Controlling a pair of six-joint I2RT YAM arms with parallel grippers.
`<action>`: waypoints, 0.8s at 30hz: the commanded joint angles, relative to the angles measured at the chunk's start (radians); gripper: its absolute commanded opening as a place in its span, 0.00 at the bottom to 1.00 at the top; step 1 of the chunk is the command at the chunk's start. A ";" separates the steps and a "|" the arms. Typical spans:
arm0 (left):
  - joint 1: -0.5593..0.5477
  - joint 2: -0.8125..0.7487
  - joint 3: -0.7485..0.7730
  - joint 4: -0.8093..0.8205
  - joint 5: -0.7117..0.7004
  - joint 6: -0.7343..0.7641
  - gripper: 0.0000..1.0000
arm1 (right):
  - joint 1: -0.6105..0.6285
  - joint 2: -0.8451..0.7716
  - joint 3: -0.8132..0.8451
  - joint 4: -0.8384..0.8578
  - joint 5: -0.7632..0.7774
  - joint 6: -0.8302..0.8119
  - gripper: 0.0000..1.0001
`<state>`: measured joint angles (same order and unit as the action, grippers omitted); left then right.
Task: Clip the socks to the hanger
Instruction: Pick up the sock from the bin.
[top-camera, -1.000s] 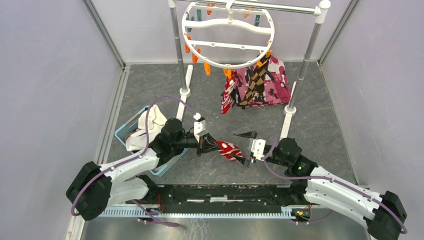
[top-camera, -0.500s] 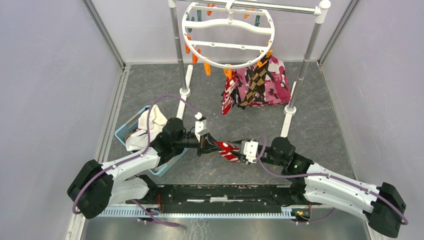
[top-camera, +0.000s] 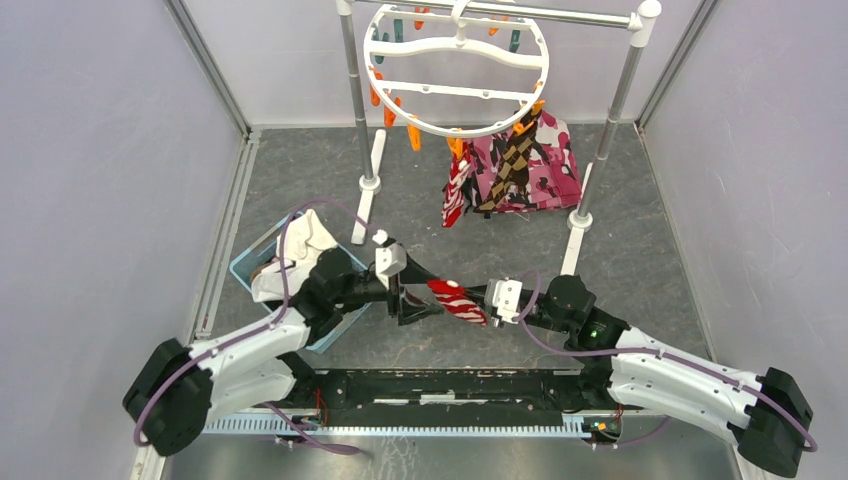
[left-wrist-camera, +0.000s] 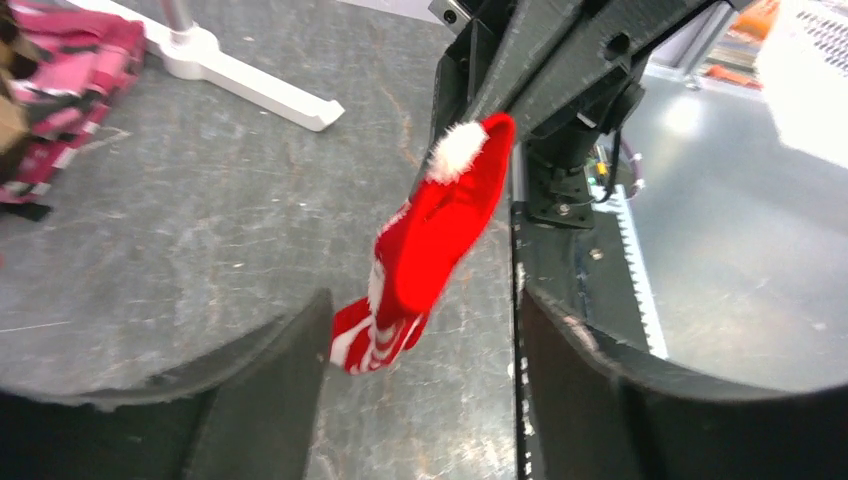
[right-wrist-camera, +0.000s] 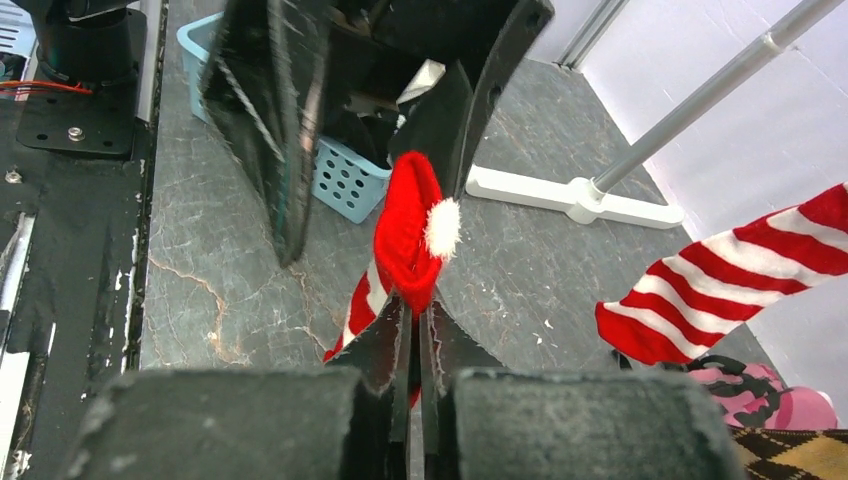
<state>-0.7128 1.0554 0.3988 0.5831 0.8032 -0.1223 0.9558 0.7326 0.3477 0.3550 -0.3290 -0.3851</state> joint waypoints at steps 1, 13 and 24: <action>0.006 -0.151 -0.078 0.116 -0.166 -0.013 0.81 | 0.008 -0.009 0.024 0.031 0.049 0.054 0.00; 0.084 -0.359 -0.169 0.235 -0.374 -0.236 1.00 | 0.005 -0.023 0.006 0.076 0.161 0.147 0.00; 0.278 -0.081 -0.026 0.622 -0.173 -0.546 0.87 | -0.021 -0.004 -0.011 0.153 0.146 0.243 0.00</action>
<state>-0.4679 0.9237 0.3042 0.9676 0.5369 -0.5060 0.9440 0.7372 0.3450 0.4179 -0.1787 -0.1936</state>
